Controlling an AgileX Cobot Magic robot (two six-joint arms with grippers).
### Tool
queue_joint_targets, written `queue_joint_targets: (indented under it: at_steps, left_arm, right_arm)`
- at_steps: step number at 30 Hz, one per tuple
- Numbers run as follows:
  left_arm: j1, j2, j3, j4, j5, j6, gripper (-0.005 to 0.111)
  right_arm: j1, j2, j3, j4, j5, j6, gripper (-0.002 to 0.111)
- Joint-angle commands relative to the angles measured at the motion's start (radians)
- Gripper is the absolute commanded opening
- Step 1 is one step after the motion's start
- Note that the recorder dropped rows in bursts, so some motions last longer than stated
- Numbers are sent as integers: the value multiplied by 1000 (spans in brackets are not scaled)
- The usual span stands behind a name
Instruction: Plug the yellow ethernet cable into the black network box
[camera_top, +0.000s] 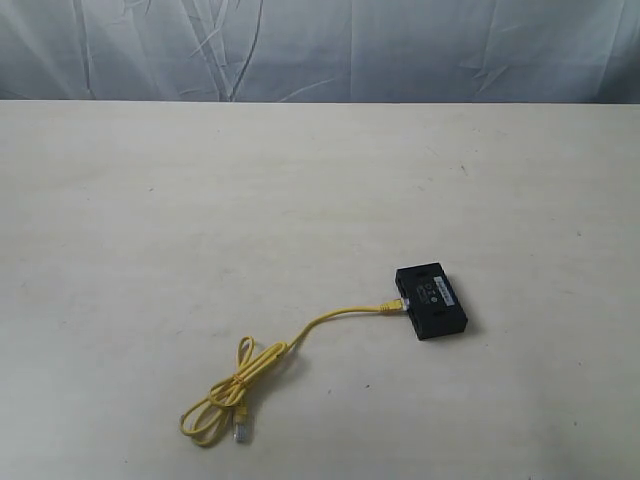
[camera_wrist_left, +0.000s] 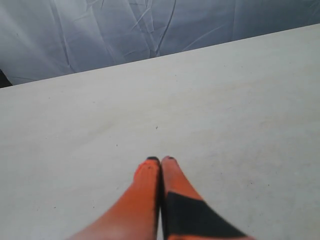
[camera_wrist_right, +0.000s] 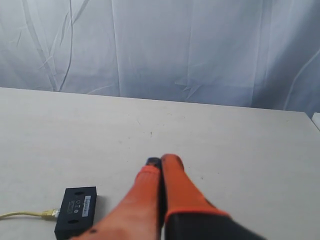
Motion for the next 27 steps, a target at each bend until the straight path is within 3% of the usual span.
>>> queue_joint_targets:
  at_steps: [1,9,14,16,18,27]
  left_arm:
    - [5,-6,4,5,3,-7,0]
    - [5,-6,4,5,3,-7,0]
    - [5,-5,4,5,0,-7,0]
    - [5,-5,4,5,-4,-7,0]
    - [5,-5,4,5,-4,-7,0]
    - [5,-5,4,5,-4,-7,0]
  right_arm:
    - [-6,-19,15,-15,-36,4,-1]
    - [-6,-19,99,-15,-154,64,-1]
    - [-6,-19,262,-9,-214,64,-1]
    - [-6,-19,313,1,-376,64,-1]
    - [-6,-19,346,3,-425,64,-1]
    - [-6,-19,442,3,-412,64,-1]
